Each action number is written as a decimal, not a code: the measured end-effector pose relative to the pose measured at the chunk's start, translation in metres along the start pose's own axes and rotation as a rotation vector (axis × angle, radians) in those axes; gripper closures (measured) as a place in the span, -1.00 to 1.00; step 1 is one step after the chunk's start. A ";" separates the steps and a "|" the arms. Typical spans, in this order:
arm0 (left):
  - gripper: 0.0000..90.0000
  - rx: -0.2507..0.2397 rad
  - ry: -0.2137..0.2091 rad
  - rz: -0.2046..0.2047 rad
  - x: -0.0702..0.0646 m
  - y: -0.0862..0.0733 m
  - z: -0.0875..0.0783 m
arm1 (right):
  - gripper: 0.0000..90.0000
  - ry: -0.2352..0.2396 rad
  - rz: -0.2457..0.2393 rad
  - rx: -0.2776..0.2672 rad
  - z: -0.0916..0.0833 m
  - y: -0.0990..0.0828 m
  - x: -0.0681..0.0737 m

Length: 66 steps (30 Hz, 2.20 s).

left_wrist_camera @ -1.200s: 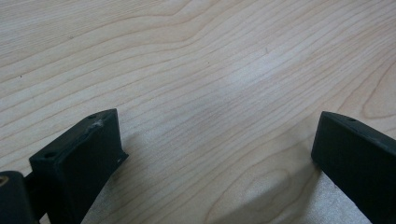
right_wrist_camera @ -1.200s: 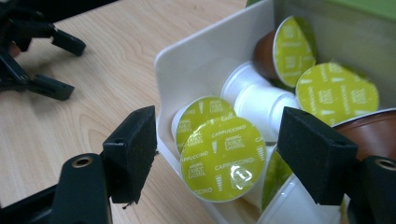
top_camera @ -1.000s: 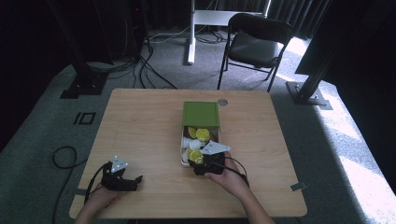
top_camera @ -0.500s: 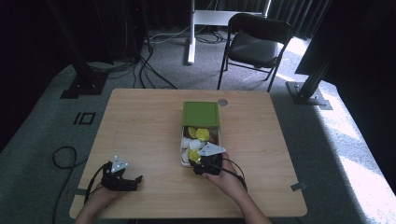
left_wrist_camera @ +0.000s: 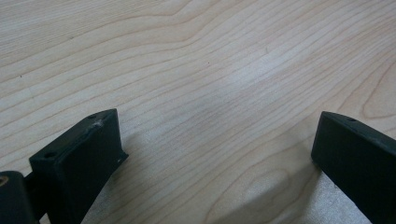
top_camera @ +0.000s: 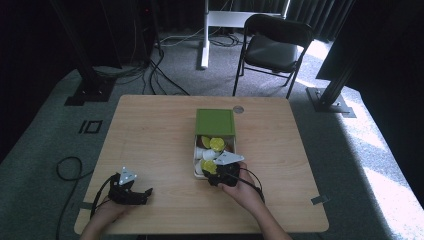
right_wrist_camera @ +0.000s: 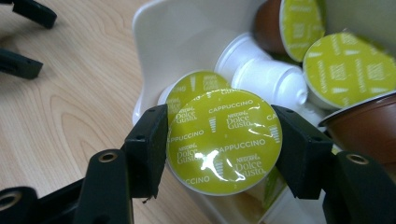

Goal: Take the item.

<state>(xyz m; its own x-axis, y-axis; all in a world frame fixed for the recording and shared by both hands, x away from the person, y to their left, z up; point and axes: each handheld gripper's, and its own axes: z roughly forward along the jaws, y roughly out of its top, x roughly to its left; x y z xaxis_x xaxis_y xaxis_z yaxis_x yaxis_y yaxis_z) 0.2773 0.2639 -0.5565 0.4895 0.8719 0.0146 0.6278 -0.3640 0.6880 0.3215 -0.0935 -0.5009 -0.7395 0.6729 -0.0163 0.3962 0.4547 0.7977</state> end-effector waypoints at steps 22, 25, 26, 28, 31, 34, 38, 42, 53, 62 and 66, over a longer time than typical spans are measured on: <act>-0.94 0.000 0.001 0.001 0.000 0.000 0.000 | -0.11 -0.096 0.045 -0.197 -0.045 0.030 -0.031; -0.94 0.000 0.000 0.000 0.000 0.000 0.000 | -0.11 -0.135 0.059 -0.238 -0.053 0.032 -0.039; -0.94 0.000 0.000 0.000 0.000 0.000 0.000 | -0.11 -0.152 0.063 -0.251 -0.055 0.032 -0.041; -0.94 0.000 0.000 0.000 0.000 0.000 0.000 | -0.11 -0.177 0.072 -0.267 -0.060 0.032 -0.047; -0.94 0.000 0.000 0.000 0.000 0.000 0.000 | -0.11 -0.217 0.080 -0.273 -0.064 0.030 -0.058; -0.94 -0.001 0.001 0.000 0.000 0.000 0.000 | -0.11 -0.254 0.100 -0.272 -0.066 0.026 -0.068; -0.94 -0.001 0.001 0.000 0.000 0.000 0.000 | -0.11 -0.299 0.126 -0.260 -0.066 0.018 -0.083; -0.94 -0.001 0.000 -0.002 0.000 0.000 0.000 | -0.11 -0.340 0.161 -0.242 -0.062 0.007 -0.097; -0.94 0.000 0.000 0.000 0.000 0.000 0.000 | -0.11 -0.406 0.208 -0.189 -0.043 -0.022 -0.128; -0.94 0.000 0.000 0.000 0.000 0.000 0.000 | -0.11 -0.425 0.228 -0.140 -0.023 -0.032 -0.148; -0.94 0.000 0.000 0.000 0.000 0.000 0.000 | -0.11 -0.441 0.239 -0.132 -0.014 -0.037 -0.156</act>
<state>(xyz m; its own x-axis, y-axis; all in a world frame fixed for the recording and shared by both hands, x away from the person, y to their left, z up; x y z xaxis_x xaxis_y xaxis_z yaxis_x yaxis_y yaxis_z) 0.2773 0.2638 -0.5565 0.4892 0.8720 0.0143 0.6280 -0.3636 0.6881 0.4150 -0.2236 -0.5194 -0.3254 0.9440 -0.0541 0.4326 0.1995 0.8792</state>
